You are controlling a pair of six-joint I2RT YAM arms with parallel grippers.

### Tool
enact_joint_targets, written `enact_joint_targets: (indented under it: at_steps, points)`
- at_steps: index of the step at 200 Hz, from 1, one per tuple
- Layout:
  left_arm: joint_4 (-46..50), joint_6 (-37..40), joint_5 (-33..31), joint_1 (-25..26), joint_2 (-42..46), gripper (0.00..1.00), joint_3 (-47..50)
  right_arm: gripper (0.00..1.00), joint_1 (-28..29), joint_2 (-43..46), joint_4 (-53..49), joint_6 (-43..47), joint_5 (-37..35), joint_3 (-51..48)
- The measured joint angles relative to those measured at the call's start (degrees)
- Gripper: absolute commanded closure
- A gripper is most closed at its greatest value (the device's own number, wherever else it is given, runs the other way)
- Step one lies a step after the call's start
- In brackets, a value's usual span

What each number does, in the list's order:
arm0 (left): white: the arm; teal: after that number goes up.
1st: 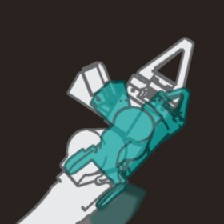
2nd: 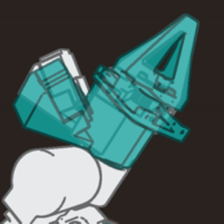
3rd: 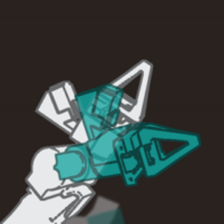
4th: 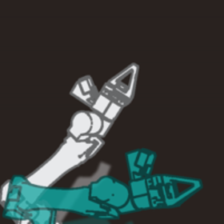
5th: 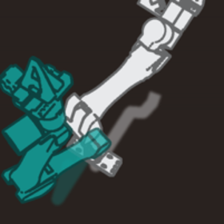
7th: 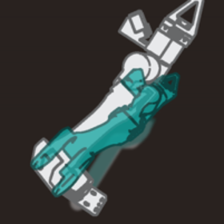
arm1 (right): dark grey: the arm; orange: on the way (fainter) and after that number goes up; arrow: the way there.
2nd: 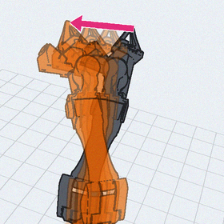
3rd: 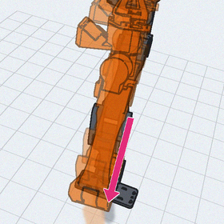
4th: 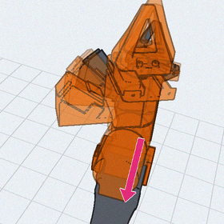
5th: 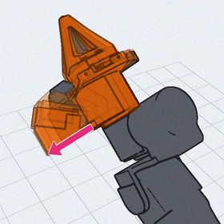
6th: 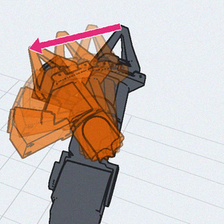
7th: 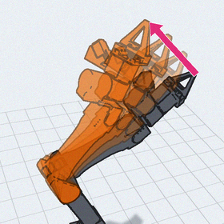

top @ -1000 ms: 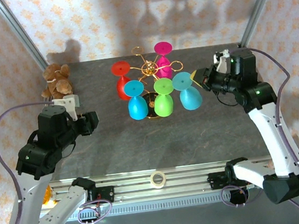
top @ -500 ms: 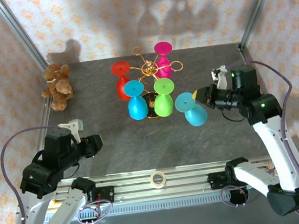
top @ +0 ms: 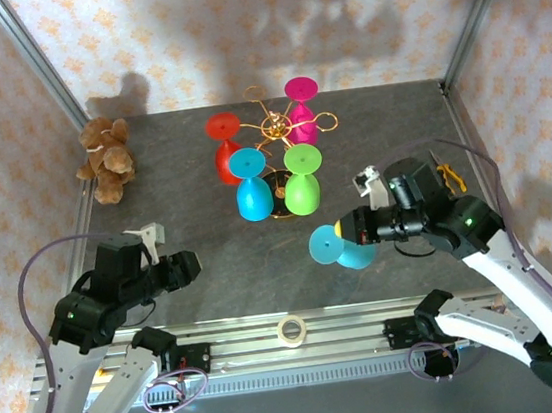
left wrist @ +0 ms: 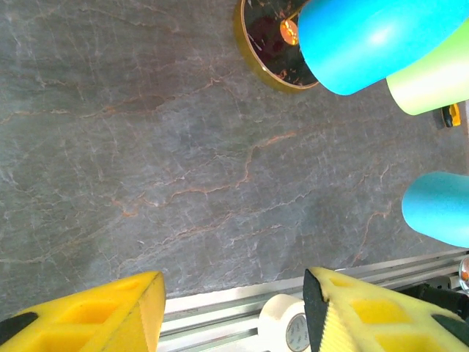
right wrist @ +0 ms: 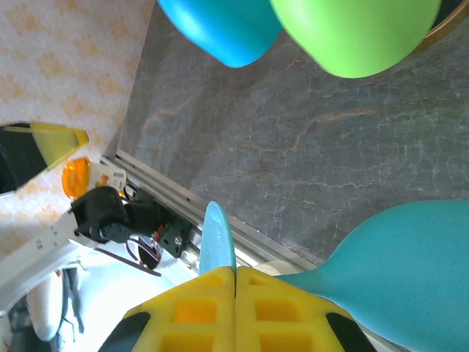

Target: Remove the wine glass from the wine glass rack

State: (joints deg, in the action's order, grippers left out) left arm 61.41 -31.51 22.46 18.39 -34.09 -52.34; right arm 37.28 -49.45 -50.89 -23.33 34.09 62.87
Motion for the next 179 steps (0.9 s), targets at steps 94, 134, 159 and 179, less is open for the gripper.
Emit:
enact_joint_targets:
  at_steps: [94,134,159,179]
  points:
    - [0.2,-0.7,2.7,0.0,-3.0,0.46,-0.9,1.0,28.9,-14.0,7.5,-0.6,-19.3,3.3]
    - [0.1,-1.9,3.9,0.0,-2.1,0.46,-0.9,1.0,32.2,-16.7,10.7,0.8,-23.1,5.6]
    - [0.1,-2.6,4.5,0.0,-2.1,0.44,-0.9,1.0,32.9,-17.8,12.5,2.1,-24.4,5.8]
    - [0.1,-3.2,4.9,0.0,-2.1,0.43,-0.8,1.0,33.8,-18.7,14.0,3.4,-26.4,5.8]
